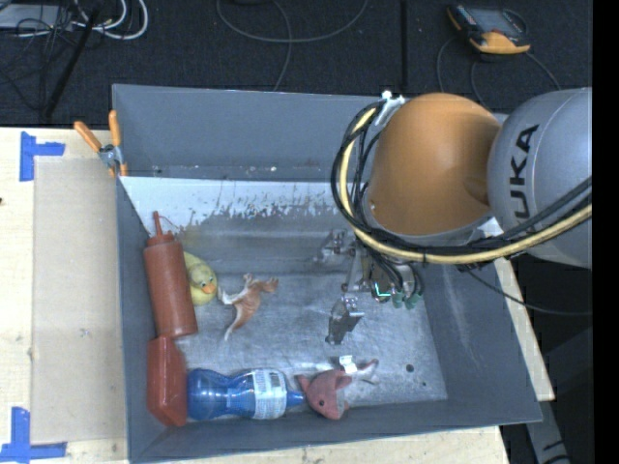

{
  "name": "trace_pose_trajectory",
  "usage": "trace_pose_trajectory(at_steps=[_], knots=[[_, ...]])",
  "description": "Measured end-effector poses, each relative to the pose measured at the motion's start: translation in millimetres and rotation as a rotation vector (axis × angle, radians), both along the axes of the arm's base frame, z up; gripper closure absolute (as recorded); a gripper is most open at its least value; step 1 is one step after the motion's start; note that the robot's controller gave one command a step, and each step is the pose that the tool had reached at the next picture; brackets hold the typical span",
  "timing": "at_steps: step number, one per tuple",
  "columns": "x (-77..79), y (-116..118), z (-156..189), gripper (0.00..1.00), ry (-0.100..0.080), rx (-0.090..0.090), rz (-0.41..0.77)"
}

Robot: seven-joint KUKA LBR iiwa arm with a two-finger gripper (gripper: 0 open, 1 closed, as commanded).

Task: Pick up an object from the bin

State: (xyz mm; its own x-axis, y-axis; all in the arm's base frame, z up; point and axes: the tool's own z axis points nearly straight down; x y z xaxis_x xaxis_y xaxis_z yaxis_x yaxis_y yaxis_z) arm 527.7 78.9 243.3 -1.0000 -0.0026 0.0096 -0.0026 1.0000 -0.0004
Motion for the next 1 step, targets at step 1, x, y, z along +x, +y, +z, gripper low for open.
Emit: trace_pose_trajectory(at_steps=[1], knots=[[1.5, -0.5, 4.2, 0.0, -0.008, 0.001, -0.003]])
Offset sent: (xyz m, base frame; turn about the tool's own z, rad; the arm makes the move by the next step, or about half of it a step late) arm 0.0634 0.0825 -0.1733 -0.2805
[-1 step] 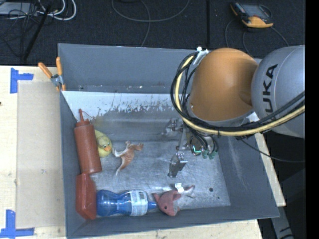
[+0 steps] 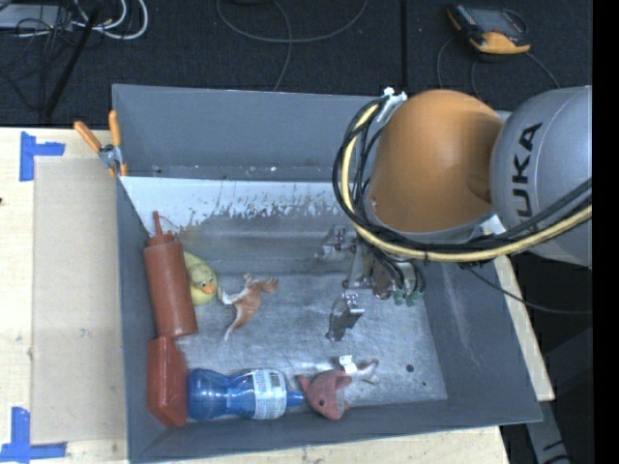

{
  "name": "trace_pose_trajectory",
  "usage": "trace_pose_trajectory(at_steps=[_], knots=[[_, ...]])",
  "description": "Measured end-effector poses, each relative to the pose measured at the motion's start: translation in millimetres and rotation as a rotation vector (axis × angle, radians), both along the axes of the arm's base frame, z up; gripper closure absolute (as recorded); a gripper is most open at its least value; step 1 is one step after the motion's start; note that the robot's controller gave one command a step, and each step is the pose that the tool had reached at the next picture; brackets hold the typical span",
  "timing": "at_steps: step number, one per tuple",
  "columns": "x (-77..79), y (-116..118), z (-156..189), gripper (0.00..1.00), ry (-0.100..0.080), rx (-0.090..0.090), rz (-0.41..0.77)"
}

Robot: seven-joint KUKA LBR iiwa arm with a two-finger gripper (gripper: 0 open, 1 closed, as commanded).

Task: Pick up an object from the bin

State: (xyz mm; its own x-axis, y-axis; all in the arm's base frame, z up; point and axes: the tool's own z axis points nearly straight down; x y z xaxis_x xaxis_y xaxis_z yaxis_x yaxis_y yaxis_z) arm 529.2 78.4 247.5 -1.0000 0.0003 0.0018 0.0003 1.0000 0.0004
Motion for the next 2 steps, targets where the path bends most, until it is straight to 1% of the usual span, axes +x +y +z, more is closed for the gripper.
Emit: trace_pose_trajectory(at_steps=[1, 2], knots=[[19.2, 23, -49, 0.0, -0.006, -0.001, 0.08], [24.2, 98, -86, 0.0, -0.004, 0.0, 0.232]])
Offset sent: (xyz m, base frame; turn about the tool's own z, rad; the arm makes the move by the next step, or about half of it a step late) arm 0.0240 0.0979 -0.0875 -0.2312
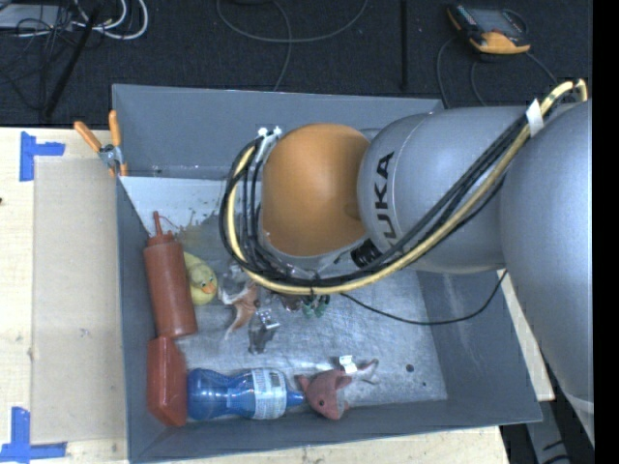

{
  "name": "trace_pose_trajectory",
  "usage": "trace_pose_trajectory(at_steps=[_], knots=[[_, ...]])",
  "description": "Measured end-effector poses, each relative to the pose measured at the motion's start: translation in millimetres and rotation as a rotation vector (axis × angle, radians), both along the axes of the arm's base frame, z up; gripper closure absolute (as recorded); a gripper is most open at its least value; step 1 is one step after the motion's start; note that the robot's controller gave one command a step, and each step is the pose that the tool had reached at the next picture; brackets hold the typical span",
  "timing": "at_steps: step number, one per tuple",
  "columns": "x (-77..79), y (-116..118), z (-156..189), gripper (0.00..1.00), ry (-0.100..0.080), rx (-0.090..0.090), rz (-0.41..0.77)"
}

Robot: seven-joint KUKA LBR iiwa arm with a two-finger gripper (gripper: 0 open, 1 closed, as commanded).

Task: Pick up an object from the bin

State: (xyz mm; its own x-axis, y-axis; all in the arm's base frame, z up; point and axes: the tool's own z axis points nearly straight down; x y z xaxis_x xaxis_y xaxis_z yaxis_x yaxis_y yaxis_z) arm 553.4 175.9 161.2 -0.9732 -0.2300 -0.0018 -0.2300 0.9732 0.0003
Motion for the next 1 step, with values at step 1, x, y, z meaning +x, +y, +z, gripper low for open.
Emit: trace_pose_trajectory(at_steps=[1], knots=[[43.0, -22.1, -18.0, 0.0, 0.0, 0.0, 0.13]])
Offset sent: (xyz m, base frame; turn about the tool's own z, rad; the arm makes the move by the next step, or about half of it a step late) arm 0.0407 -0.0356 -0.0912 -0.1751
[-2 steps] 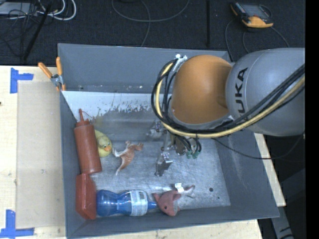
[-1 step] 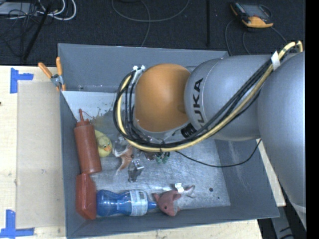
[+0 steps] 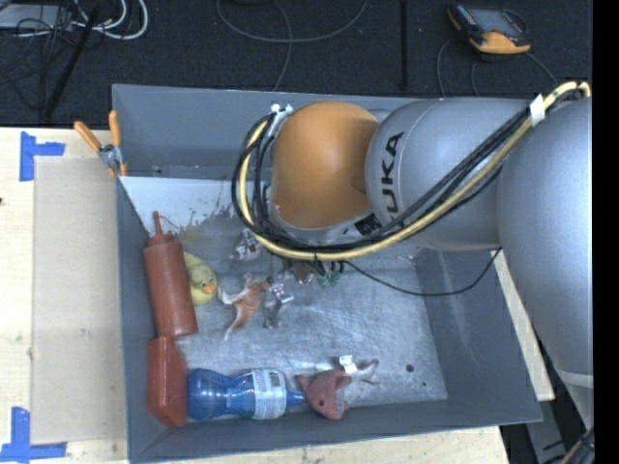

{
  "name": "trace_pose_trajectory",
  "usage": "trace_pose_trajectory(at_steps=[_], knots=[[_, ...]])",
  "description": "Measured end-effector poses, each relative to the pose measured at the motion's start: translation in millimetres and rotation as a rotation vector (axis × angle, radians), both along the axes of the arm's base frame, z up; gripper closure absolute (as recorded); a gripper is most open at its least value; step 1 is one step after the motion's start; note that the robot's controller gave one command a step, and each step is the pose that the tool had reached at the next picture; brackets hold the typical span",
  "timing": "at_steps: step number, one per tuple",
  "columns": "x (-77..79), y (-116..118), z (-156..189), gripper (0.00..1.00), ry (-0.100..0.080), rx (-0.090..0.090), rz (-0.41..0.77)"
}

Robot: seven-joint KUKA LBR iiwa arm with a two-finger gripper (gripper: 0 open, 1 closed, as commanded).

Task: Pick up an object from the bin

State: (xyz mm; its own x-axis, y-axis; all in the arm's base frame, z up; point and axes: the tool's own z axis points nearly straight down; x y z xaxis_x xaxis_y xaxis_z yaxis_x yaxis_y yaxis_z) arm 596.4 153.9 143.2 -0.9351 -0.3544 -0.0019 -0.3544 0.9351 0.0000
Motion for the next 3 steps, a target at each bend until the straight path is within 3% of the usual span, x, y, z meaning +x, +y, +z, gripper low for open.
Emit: trace_pose_trajectory(at_steps=[1, 2, 3], knots=[[-0.5, -11, -70, 0.0, -0.001, 0.001, 0.042], [13.0, -6, -70, 1.0, -0.007, 0.001, 0.239], [13.0, -6, -70, 1.0, -0.007, 0.001, 0.239]])
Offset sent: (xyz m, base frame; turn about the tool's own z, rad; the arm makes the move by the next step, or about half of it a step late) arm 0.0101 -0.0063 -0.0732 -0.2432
